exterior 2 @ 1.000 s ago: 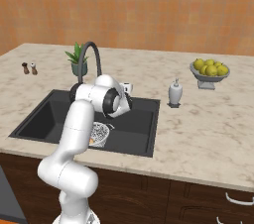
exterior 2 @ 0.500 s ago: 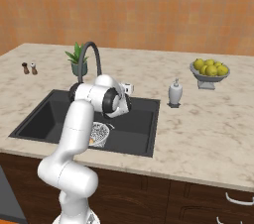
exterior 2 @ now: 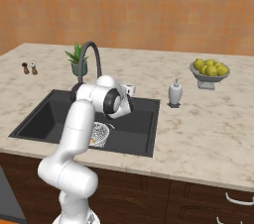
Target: Put the colander in the sink, put the peach in the colander, and turn on the sink faucet and pour water over the colander.
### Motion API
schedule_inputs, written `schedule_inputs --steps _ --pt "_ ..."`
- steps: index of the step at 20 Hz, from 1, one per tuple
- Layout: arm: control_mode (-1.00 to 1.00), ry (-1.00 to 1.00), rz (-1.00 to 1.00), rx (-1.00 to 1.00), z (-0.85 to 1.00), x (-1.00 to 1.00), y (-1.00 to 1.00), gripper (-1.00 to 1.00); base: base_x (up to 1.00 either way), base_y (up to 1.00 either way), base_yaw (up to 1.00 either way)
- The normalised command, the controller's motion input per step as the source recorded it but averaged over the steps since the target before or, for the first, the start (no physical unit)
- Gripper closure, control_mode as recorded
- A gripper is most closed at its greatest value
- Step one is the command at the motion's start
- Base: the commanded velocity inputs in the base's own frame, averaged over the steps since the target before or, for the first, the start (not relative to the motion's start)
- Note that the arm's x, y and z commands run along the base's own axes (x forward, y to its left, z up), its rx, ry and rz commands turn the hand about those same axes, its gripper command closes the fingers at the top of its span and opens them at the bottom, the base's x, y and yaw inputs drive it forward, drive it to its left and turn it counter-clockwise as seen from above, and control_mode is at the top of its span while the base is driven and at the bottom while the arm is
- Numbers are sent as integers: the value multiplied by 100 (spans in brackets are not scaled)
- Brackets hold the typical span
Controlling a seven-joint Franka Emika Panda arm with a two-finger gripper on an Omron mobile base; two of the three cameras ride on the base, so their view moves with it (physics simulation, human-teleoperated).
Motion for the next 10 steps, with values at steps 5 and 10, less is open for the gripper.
schedule_inputs --steps 5,10 --pt "-100 -4 7 10 0 -11 -100 -100 0 0 0" --pt "-100 -2 2 2 0 -5 -62 -100 0 0 0"
